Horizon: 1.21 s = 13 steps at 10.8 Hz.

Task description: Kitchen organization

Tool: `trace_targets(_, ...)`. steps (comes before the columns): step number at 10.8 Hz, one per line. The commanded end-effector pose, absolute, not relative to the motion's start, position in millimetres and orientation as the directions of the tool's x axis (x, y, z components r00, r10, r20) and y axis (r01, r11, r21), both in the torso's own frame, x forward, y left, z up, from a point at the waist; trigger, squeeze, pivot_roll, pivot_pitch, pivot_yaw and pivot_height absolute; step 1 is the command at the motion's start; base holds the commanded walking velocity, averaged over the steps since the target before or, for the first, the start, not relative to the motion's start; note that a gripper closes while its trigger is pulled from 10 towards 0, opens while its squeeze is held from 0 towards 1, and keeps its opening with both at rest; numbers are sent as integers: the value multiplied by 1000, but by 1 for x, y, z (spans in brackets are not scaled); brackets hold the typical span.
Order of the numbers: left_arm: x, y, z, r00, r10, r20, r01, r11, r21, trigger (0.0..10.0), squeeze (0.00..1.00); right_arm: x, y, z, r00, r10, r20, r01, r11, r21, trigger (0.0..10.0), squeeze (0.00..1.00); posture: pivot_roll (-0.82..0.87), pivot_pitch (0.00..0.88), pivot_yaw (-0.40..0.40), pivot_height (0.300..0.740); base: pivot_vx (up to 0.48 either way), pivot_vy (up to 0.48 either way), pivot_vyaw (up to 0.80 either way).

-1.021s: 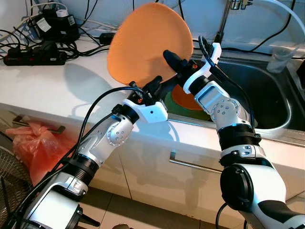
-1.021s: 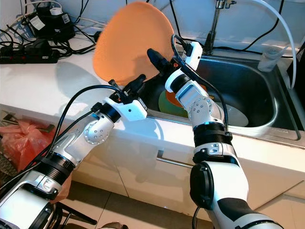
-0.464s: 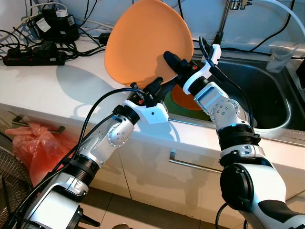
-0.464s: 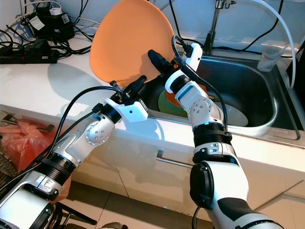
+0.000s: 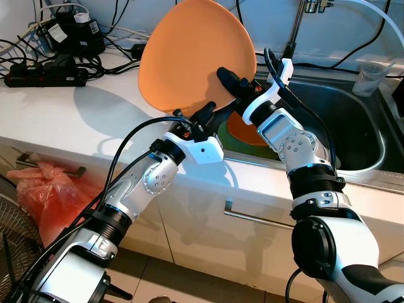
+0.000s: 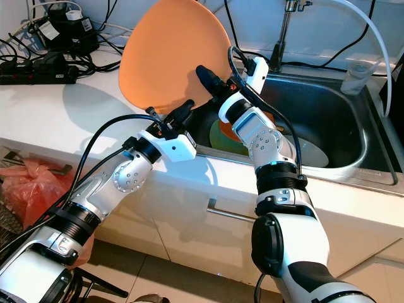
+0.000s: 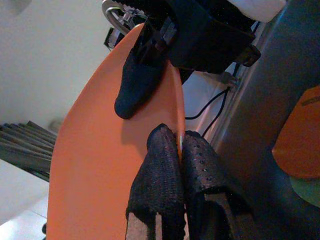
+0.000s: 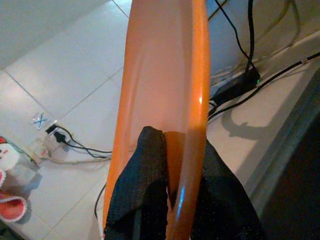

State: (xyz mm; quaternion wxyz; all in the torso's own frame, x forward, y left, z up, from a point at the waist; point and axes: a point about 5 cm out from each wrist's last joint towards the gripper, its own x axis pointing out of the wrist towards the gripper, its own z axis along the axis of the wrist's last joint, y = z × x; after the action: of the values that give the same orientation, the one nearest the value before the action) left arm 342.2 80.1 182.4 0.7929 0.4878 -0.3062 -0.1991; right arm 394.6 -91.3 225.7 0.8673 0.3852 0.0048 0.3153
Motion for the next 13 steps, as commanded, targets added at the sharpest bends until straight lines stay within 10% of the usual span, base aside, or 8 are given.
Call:
trace_targets(1, 342, 80, 188, 721, -612, 323, -3, 464, 886, 10000, 573, 397, -102, 239, 807, 521, 278, -562, 535, 630, 10000, 0, 85, 0, 18, 740, 0, 0, 0)
trace_targets(2, 342, 80, 188, 721, -613, 323, -2, 464, 886, 10000, 945, 397, -102, 239, 808, 520, 277, -561, 536, 630, 10000, 0, 85, 0, 18, 740, 0, 0, 0)
trace_targets(3, 342, 79, 188, 721, -613, 324, -1, 466, 885, 10000, 1000, 397, -103, 239, 809, 519, 276, -560, 538, 630, 10000, 0, 84, 0, 19, 740, 0, 0, 0)
trace_targets(12, 330, 76, 207, 677, -617, 401, 38, 574, 818, 10000, 1000, 397, -107, 234, 822, 504, 267, -543, 549, 636, 10000, 0, 88, 0, 22, 740, 0, 0, 0)
trace_targets(13, 327, 79, 210, 684, -600, 415, 42, 600, 799, 10000, 1000, 398, -110, 233, 829, 493, 264, -533, 555, 638, 4510, 0, 87, 0, 24, 740, 0, 0, 0)
